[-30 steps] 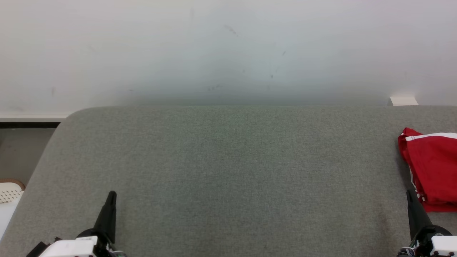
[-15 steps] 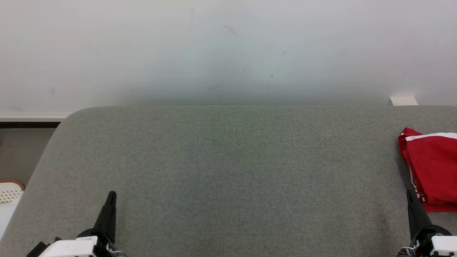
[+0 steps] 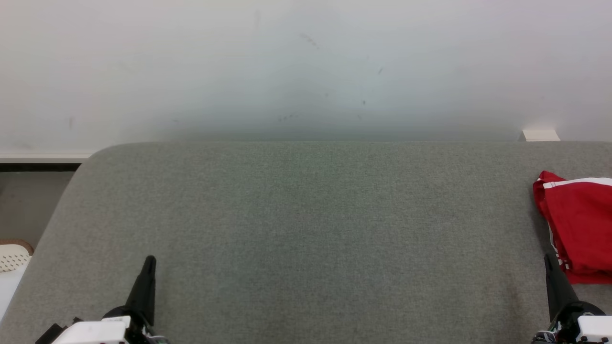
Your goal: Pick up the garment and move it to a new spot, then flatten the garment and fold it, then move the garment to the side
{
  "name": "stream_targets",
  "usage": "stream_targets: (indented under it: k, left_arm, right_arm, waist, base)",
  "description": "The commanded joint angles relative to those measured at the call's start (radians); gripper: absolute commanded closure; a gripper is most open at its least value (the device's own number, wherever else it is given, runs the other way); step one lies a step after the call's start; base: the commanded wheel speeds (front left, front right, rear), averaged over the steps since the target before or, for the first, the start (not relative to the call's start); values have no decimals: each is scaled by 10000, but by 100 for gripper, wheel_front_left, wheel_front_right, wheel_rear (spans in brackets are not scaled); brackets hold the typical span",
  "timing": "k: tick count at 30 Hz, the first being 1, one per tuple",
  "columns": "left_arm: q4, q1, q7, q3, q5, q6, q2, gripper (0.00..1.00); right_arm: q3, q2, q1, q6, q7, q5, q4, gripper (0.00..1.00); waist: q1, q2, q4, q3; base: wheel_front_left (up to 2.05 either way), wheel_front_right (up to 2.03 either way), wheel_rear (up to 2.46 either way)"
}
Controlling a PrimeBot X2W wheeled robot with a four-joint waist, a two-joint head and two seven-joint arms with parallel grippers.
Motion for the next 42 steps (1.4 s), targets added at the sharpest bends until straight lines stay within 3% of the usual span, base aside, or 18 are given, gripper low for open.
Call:
stream_targets:
  k: [1,42]
  left_arm:
    - [-31,-62,31,13,-139,-56,61,100]
    - [-29,-62,30,13,-139,-50,61,100]
  right_arm:
    - [-25,-14,-118,-18,17,21,22,100]
    - [-25,-14,-118,-18,17,22,22,100]
  waist:
    - [0,0,0,0]
    - [0,0,0,0]
  base:
    - [0,0,0]
    - [0,0,0]
